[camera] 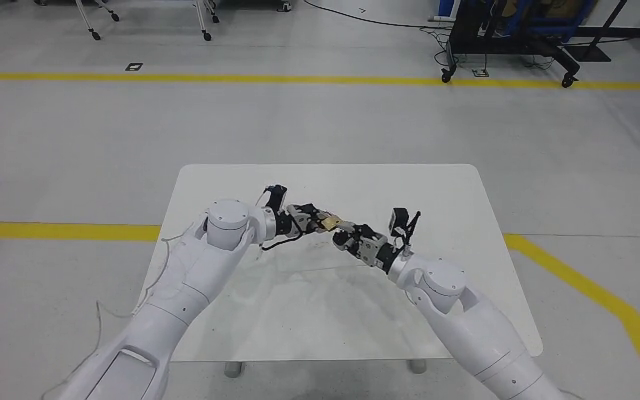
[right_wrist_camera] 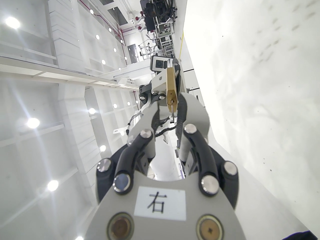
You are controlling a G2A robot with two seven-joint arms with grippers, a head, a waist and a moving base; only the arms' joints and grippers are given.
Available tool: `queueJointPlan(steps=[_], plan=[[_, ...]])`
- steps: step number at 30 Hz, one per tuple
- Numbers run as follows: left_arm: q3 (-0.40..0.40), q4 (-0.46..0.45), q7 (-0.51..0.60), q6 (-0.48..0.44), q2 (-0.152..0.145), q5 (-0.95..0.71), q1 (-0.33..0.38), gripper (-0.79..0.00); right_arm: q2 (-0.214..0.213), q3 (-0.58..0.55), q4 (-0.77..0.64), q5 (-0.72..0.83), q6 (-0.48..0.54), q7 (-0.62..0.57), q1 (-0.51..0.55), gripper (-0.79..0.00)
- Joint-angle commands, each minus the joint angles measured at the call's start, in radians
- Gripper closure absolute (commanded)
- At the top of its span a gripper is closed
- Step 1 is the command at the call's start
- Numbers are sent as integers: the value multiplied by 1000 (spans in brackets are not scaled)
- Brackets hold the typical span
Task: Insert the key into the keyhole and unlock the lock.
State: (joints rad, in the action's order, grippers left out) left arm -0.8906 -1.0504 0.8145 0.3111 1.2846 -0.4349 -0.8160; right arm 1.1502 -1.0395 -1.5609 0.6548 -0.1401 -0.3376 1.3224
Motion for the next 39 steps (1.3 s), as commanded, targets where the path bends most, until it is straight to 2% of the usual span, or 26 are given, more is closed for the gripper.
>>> queueJointPlan(steps=[1, 10, 14, 17, 19, 22, 25, 29, 39], plan=[[-6, 0, 1, -5, -1, -2, -2, 0, 0, 0, 0, 0, -1, 1, 0, -785], [-28, -17, -36, -57, -2, 5, -17, 0, 0, 0, 0, 0, -1, 1, 0, -785], [-47, -40, -39, -119, -4, -2, -36, 0, 0, -28, -2, 101, 65, -116, 27, -785], [-63, -59, -32, -164, -8, -4, -52, 0, -1, -55, 20, 177, 97, -230, 35, -603], [-73, -70, -26, -186, -10, -7, -63, 0, -1, -69, 34, 217, 115, -296, 40, -382], [-90, -89, -19, -224, -14, -13, -79, 0, -1, -82, 53, 275, 117, -381, 41, -326], [-107, -104, -11, -251, -17, -26, -95, 0, 0, -84, 79, 315, 76, -443, 29, -292], [-117, -113, 0, -254, -19, -31, -105, 0, 5, -77, 115, 337, 47, -472, 5, -172], [-122, -126, -3, -241, -19, -22, -114, 0, 20, -57, 174, 353, 35, -471, -38, -172]])
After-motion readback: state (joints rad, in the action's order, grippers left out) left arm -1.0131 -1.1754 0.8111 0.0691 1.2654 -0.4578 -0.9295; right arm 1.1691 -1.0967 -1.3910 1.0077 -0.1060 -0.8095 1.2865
